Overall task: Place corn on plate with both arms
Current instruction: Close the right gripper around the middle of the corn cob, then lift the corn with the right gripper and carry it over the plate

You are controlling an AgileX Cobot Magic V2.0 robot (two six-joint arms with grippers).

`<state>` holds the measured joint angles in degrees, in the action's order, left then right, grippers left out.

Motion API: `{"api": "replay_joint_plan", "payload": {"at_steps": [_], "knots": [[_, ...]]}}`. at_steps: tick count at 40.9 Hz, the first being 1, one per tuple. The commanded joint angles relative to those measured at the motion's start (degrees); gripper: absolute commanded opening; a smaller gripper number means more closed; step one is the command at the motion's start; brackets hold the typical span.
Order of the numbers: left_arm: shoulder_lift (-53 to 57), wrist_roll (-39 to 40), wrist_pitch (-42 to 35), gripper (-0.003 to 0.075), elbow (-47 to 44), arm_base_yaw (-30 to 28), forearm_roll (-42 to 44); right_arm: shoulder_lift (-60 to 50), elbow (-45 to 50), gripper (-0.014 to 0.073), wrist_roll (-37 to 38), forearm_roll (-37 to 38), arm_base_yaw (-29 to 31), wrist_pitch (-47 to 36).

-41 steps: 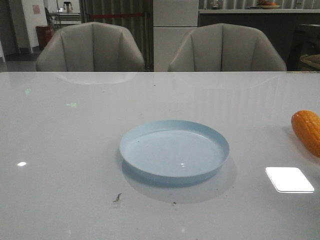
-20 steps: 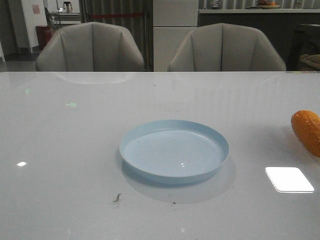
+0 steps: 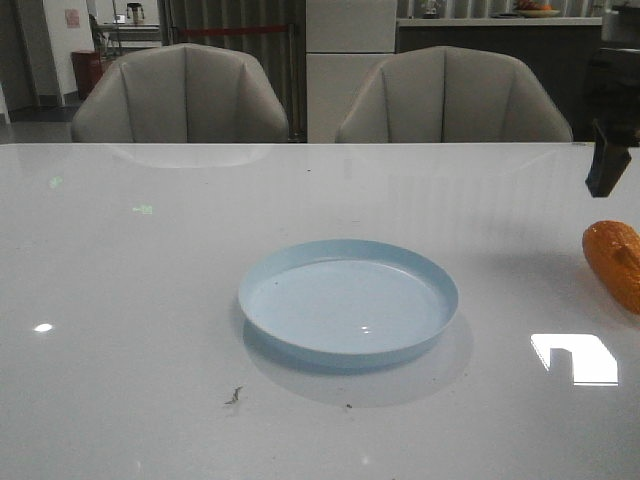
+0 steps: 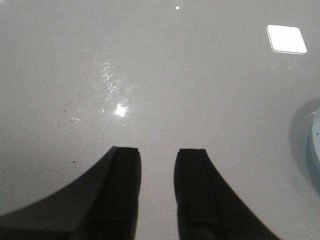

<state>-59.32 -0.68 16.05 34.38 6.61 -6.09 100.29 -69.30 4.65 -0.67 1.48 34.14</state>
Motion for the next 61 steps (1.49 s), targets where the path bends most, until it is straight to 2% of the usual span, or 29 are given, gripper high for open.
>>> {"api": "replay_joint_plan", "payload": {"at_steps": [1, 18, 26, 34, 39, 48, 61], "knots": [[1.15, 0.68, -3.9, 0.026, 1.55, 0.08, -0.64, 0.11, -2.15, 0.054, -0.29, 0.67, 0.31, -1.31], [1.15, 0.68, -3.9, 0.026, 1.55, 0.08, -0.64, 7.17, -2.15, 0.0524, -0.29, -0.76, 0.31, -2.31], [1.15, 0.68, -3.9, 0.026, 1.55, 0.08, -0.64, 7.48, -2.49, 0.0263, -0.34, -0.76, 0.31, -2.82], [1.15, 0.68, -3.9, 0.026, 1.55, 0.08, -0.64, 7.48, -9.13, 0.0248, -3.59, -0.76, -1.24, 1.03], [1.15, 0.68, -3.9, 0.026, 1.55, 0.08, -0.78, 7.48, -15.75, 0.0248, -8.06, -0.76, -4.56, 4.36], [1.15, 0.68, -4.01, 0.026, 1.55, 0.08, -1.76, 7.48, -24.13, 0.0248, -9.81, -0.76, -13.7, 7.28], [1.15, 0.68, -4.01, 0.026, 1.55, 0.08, -1.9, 9.76, -25.26, 0.0248, -10.33, -0.76, -26.69, 9.32]]}}
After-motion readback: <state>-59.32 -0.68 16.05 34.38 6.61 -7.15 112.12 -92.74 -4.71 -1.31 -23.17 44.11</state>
